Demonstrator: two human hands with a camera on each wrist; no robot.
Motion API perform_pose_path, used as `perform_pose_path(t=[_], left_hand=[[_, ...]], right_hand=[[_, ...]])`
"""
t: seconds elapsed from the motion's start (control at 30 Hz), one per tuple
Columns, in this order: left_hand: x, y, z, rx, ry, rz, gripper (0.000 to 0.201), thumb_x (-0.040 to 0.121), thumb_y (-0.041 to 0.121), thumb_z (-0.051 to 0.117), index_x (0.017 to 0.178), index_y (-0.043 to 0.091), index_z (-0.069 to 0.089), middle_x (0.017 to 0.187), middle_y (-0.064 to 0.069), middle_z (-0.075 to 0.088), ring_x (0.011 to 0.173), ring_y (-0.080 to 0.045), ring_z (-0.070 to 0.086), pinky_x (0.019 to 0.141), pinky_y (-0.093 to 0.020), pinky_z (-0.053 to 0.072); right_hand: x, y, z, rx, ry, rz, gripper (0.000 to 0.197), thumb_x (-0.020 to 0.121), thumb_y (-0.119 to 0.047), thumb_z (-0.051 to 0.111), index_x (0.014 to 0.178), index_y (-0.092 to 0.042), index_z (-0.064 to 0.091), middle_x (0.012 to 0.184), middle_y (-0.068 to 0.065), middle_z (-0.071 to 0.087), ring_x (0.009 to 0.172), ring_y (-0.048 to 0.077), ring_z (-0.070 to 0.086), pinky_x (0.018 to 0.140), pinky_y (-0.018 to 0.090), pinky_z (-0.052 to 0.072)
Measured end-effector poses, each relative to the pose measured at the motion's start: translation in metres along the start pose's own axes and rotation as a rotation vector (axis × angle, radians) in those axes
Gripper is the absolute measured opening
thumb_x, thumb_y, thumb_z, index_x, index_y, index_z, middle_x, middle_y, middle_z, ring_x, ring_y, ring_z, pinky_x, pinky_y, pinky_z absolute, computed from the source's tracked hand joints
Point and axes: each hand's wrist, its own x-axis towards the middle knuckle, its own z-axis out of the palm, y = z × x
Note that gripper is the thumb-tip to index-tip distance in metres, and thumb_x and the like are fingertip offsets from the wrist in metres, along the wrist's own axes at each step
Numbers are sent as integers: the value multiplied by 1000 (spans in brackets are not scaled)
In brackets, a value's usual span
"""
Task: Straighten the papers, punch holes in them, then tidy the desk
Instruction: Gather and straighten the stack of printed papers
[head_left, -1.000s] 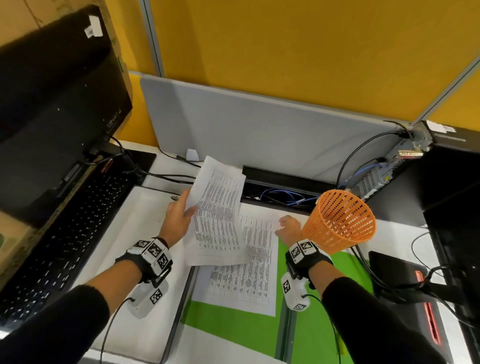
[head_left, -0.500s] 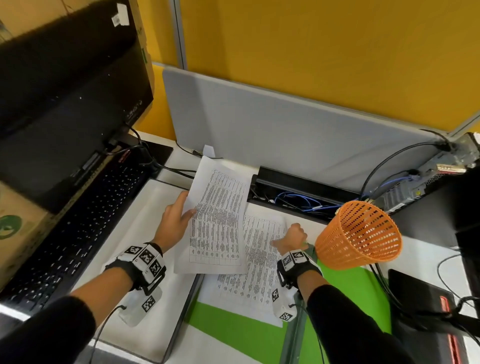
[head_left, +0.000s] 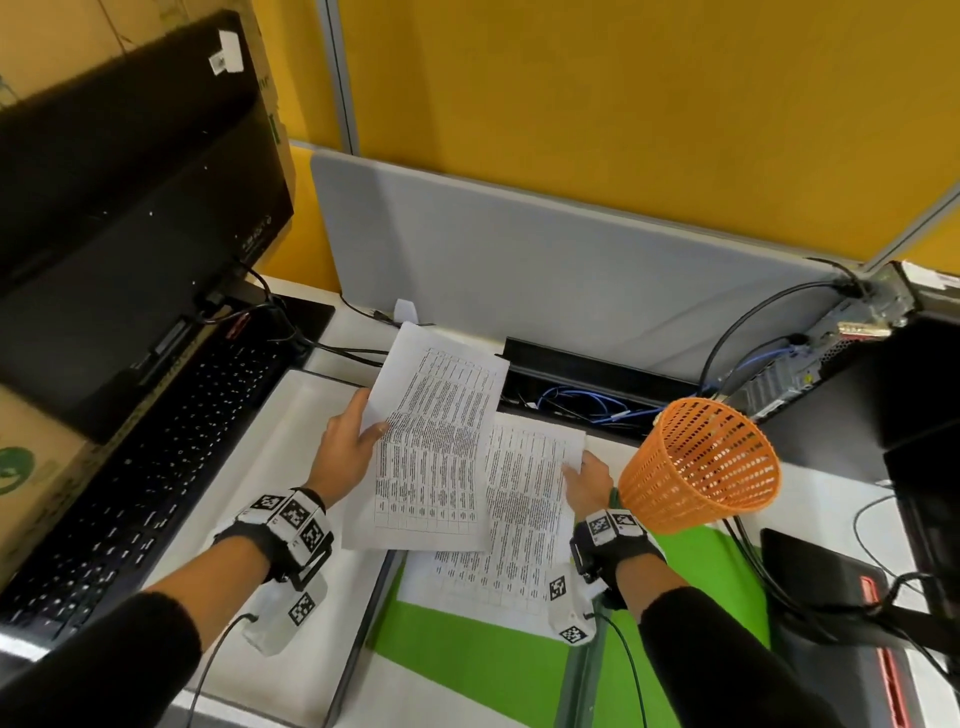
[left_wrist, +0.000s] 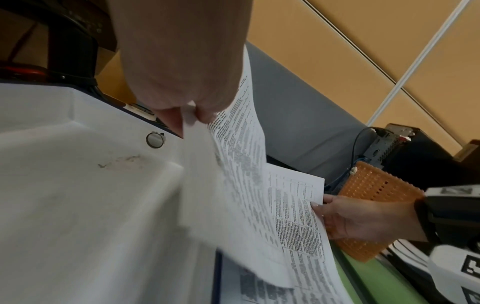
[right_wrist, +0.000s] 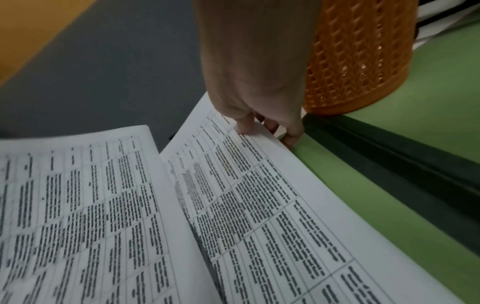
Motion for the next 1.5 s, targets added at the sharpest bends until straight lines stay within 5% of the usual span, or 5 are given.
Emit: perform_pose_path(t=[0.37,0.8,1.03,1.2,1.5], left_hand=[[6,20,15,-224,-37,-114,34,92,3,58,125,0,53,112,-6,63,102,-16,60,92,-35,51],[15,44,48,-384,-150,-177,32,90,7,63,120,-3,60,112,-14,68,104,-29,65,91,-39,53],[11,40,48,-358,68,-184,27,87,5,66,111,-6,60,108,-15,67,97,-27,65,79,-31,54],[9,51,50,-389,109,-157,27,87,2,65,111,2,53,106,-11,64,97,-24,62,81,-31,52],[18,81,54,-442,117,89,14,98,5,48,111,10,51,109,-3,62,100,-10,60,90,-27,50]], right_hand=[[-13,-30,-34,415,-151,-35,30,90,-4,54,119,-8,56,120,13,62,109,29,59,94,48,48],[-27,-58,-61,421,-260,-55,32,89,7,44,114,-8,57,83,4,64,50,0,61,39,15,45],[-35,-61,-66,615,-300,105,61,91,-59,31,134,-17,42,127,2,53,120,26,49,106,55,35],[-46,-67,-66,486,-248,-127,37,84,-6,62,120,-11,56,117,12,65,99,23,67,82,41,56],[-43,-90,-55,620,21,-290,30,88,-1,56,116,-13,57,119,13,63,108,27,62,89,47,52]])
